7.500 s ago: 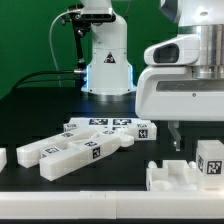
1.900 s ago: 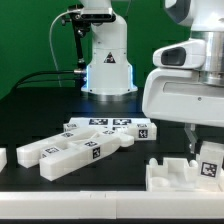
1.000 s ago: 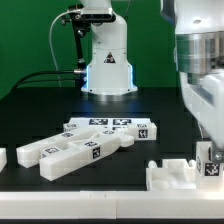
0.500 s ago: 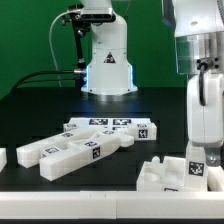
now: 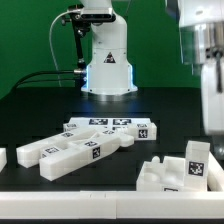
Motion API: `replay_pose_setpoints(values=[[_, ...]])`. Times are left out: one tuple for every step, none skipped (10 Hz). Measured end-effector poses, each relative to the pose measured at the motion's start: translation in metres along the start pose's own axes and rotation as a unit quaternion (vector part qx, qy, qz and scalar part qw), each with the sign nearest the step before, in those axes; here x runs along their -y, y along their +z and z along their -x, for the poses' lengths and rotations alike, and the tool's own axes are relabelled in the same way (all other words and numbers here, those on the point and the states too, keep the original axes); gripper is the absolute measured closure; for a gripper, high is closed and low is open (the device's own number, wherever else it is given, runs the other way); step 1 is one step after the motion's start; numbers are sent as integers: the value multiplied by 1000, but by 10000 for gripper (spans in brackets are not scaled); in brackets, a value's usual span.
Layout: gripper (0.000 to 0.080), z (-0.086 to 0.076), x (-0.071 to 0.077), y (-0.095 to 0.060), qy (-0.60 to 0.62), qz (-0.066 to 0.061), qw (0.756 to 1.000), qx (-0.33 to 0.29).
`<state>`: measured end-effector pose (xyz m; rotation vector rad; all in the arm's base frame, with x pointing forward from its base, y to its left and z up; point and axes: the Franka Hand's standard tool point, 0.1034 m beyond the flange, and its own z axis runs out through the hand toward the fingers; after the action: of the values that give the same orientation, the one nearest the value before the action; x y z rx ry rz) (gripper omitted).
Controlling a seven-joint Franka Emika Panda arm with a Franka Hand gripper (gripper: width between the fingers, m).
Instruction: Assemble chair
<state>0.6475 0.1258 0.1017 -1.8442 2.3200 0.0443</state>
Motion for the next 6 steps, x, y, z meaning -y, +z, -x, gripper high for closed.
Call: replay_pose_setpoints(values=[[150, 1, 0, -5, -9, -1, 1000, 3], [150, 0, -1, -2, -9, 1, 1000, 1], [150, 0, -1, -1, -10, 1, 1000, 1], [150, 0, -1, -1, -10, 1, 1000, 1], [150, 0, -1, -1, -10, 1, 1000, 1], [150, -1, -1, -1, -17, 1, 1000, 1]])
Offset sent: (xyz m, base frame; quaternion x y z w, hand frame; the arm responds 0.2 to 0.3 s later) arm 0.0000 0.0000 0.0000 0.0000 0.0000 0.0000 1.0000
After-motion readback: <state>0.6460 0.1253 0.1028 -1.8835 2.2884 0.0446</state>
